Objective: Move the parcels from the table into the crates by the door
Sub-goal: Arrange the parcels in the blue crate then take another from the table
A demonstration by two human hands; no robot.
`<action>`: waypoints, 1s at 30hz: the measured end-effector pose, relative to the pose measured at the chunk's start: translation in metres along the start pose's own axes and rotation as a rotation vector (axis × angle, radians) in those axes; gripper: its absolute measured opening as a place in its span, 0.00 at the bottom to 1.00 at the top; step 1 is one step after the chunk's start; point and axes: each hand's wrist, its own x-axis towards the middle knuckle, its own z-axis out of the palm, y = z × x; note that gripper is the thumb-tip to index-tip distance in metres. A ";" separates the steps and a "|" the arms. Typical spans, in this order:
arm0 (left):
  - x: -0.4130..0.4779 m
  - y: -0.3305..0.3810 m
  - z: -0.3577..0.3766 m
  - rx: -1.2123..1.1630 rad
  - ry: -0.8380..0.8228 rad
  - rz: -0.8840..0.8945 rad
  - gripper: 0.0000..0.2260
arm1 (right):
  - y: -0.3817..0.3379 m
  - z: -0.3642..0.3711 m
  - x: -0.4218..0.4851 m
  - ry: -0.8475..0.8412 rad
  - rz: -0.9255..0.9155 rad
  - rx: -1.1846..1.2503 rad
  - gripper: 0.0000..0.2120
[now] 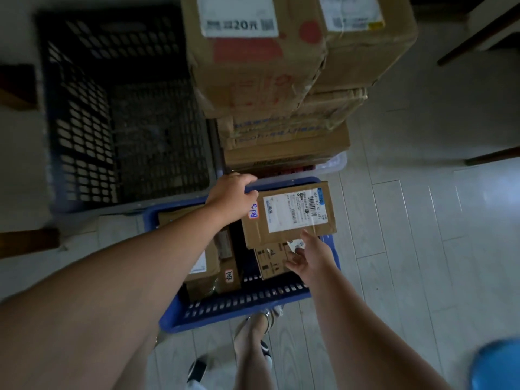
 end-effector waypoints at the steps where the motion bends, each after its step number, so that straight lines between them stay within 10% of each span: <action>1: -0.008 0.001 -0.009 -0.019 0.008 -0.007 0.18 | 0.000 0.001 -0.013 0.011 -0.028 -0.013 0.17; 30: -0.360 0.070 -0.349 -0.540 0.174 0.310 0.20 | 0.057 0.044 -0.476 -0.267 -0.690 0.172 0.17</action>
